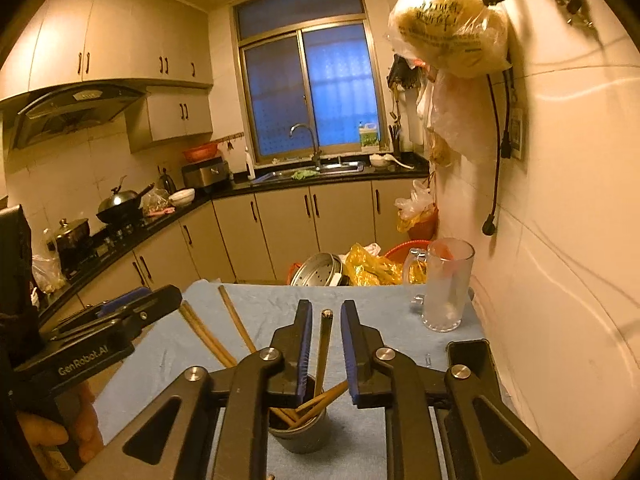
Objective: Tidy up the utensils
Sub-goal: 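Move both open tools back toward the remaining chopsticks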
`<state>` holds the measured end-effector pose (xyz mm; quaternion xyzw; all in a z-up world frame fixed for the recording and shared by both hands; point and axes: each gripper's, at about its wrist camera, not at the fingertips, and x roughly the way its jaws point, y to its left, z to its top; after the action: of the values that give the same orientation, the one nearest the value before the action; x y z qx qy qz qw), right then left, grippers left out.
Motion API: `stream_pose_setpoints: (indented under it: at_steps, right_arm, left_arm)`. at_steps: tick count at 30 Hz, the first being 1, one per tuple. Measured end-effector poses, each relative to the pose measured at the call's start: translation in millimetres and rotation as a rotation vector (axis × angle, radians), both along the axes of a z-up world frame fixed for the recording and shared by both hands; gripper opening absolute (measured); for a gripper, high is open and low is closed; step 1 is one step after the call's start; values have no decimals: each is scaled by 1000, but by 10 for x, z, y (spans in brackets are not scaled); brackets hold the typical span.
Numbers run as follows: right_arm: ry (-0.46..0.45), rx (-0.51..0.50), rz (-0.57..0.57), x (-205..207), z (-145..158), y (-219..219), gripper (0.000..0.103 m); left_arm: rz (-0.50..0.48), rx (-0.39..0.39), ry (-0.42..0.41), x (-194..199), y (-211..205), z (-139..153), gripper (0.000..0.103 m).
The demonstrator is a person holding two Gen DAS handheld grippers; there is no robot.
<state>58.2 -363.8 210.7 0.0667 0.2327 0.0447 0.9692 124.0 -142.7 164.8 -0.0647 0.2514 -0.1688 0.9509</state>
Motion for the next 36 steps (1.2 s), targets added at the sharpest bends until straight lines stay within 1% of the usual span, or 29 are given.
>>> stream_pose_setpoints:
  at_steps: [1,3,4,5,6,9,12,14,17,21,24,26,28,36]
  right_arm:
    - [-6,5,2,-65,30,-5,24]
    - [-13,14,7,-174,71,-3,35]
    - [-15,24,11,-266,75,-11,49]
    - [-14,35,13,-352,63,-24,58]
    - [-11,44,13,-405,49,-30,69]
    - [37,76,24,-611,-95,-33,70]
    - [120,135,38,-755,-358,-44,70]
    - [176,179,38,-843,-580,-35,70]
    - [249,210,41,-890,-885,7,70]
    - [345,229,28,-971,-1299,22,70]
    - [403,243,17,-1000,-1512,18,70]
    - [428,234,15,-997,-1592,24,70]
    - [436,226,16,-989,-1630,28,70]
    - [438,220,5,-964,-1669,-4,70]
  left_arm:
    - [-2,-2,0,-37,27,14,62]
    - [3,-2,10,-153,105,22,64]
    - [2,-1,21,-198,139,11,67]
    - [-1,5,45,-251,180,-22,69]
    - [4,17,73,-298,218,-75,69]
    - [6,42,158,-402,305,-278,69]
    - [23,37,260,-518,425,-605,69]
    - [33,33,310,-576,465,-783,69]
    - [60,34,377,-680,518,-1097,69]
    - [93,93,400,-794,530,-1400,69]
    - [74,87,449,-833,516,-1618,69]
    - [56,88,466,-816,471,-1705,69]
    - [39,100,463,-801,421,-1727,69]
    - [-22,208,464,-561,161,-1797,69]
